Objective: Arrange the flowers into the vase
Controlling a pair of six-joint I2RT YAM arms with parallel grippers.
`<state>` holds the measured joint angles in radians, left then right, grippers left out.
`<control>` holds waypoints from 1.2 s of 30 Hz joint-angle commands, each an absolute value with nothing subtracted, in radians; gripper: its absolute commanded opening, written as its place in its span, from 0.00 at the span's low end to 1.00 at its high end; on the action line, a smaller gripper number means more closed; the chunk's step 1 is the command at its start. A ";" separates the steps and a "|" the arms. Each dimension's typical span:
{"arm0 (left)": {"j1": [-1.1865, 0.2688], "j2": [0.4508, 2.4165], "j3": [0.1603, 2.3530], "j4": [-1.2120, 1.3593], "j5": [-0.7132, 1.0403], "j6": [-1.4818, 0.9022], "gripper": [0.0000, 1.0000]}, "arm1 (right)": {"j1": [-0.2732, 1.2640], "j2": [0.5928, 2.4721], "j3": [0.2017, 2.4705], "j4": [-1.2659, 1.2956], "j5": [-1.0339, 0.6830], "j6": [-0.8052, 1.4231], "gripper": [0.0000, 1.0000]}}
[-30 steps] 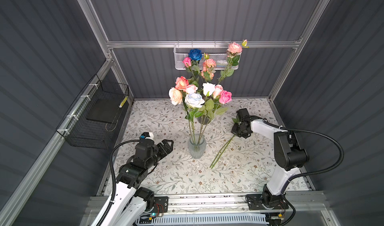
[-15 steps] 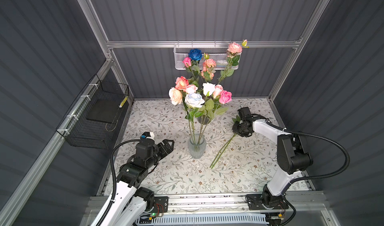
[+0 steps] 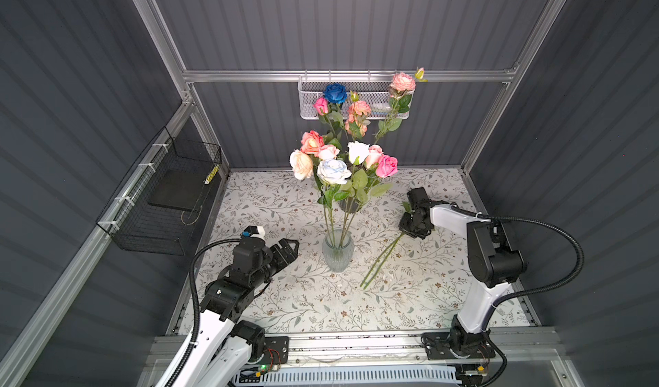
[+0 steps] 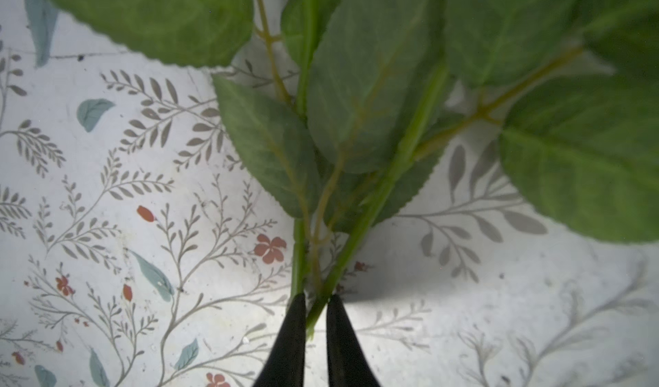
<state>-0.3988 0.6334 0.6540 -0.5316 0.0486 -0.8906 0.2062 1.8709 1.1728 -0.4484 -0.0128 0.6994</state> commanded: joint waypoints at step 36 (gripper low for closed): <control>-0.400 0.621 0.686 -0.552 0.054 -0.866 0.88 | 0.179 1.905 1.203 -0.446 -0.012 0.697 0.18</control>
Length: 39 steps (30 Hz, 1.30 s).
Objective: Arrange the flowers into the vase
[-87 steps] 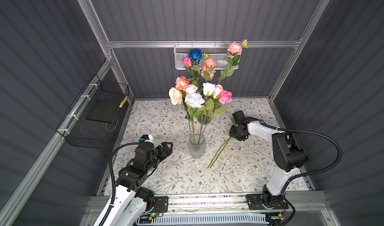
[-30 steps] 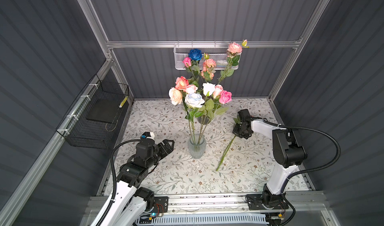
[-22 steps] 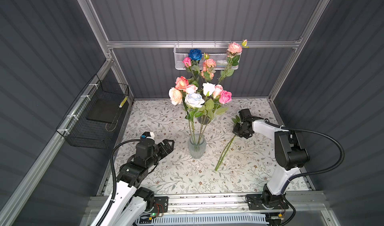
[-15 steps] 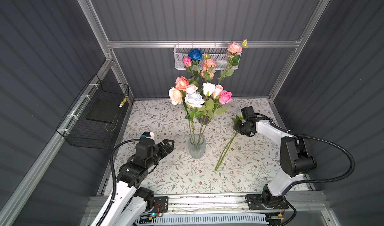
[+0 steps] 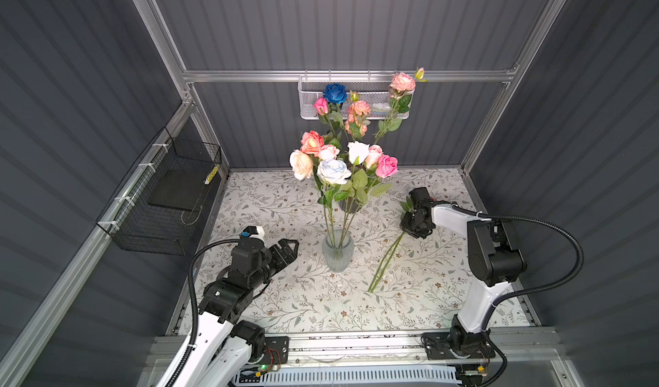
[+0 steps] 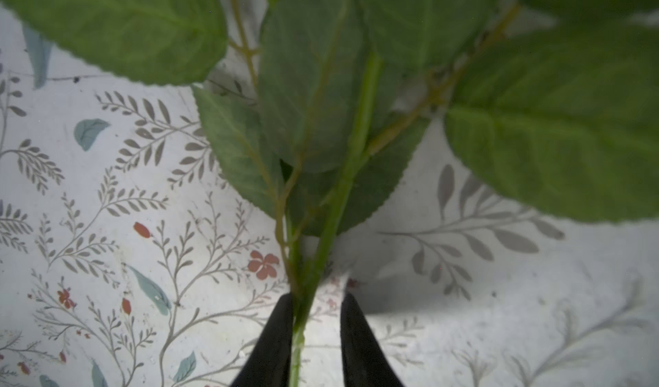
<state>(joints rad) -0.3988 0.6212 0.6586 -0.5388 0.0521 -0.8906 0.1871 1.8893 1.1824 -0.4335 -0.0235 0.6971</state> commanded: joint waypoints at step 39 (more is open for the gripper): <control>-0.402 0.781 1.051 -0.514 0.427 -0.502 0.83 | 0.252 1.321 1.104 -0.546 -0.009 0.617 0.31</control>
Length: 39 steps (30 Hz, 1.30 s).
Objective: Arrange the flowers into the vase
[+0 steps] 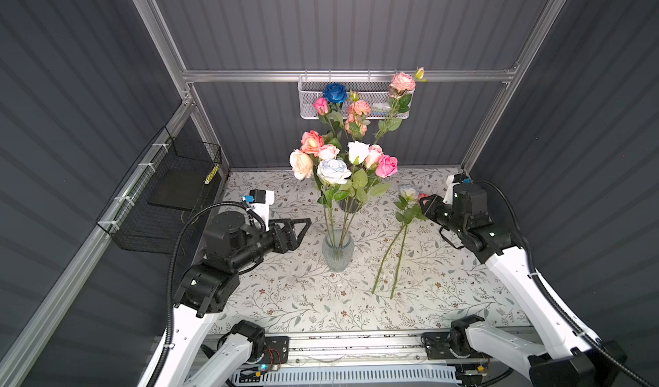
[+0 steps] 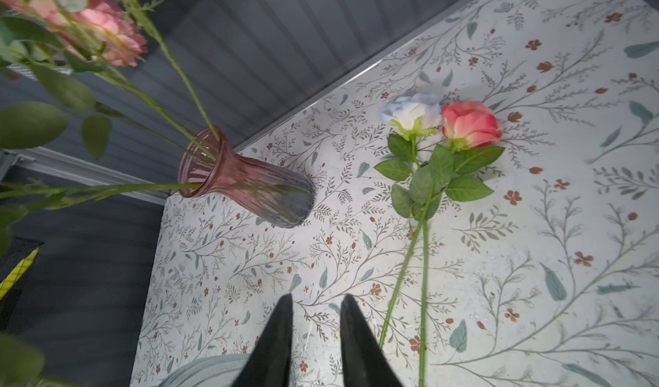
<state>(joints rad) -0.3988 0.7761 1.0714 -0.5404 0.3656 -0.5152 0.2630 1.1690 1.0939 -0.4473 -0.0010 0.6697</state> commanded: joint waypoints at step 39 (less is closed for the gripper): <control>-0.402 0.776 0.899 -0.455 0.434 -0.548 0.83 | 0.230 1.878 1.280 -0.491 -0.071 0.676 0.00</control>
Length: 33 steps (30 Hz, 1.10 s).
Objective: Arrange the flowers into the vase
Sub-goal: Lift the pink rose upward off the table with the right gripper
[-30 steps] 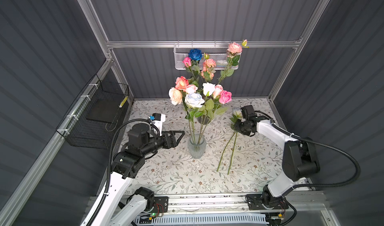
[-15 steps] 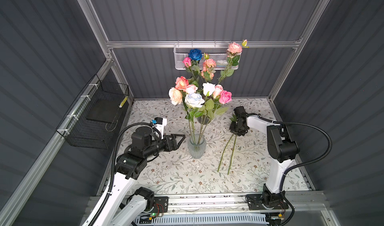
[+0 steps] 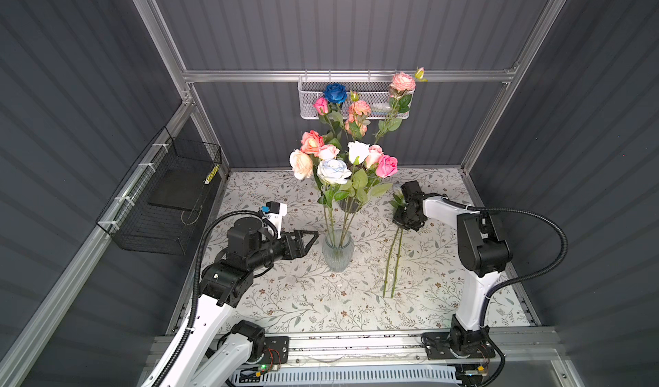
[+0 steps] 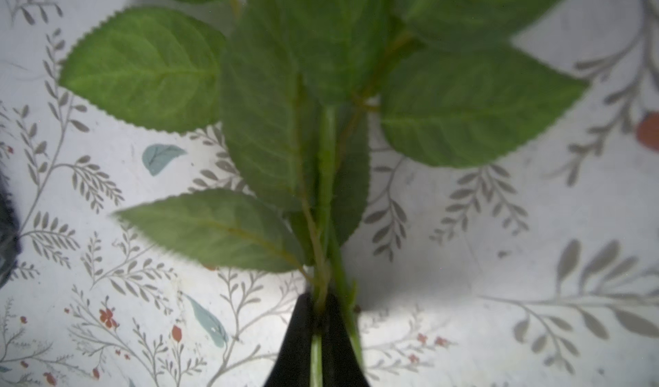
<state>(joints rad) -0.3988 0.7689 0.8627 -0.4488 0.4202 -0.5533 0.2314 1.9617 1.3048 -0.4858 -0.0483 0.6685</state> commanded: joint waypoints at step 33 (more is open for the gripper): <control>-0.449 0.827 1.256 -0.561 0.444 -0.258 0.73 | 0.595 0.946 1.428 -0.479 0.265 0.504 0.00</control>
<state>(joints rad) -0.4446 0.8326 1.2720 -0.5453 0.4553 -0.3191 0.5426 0.9344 1.4090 -0.5182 0.1860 0.5629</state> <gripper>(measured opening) 0.735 0.065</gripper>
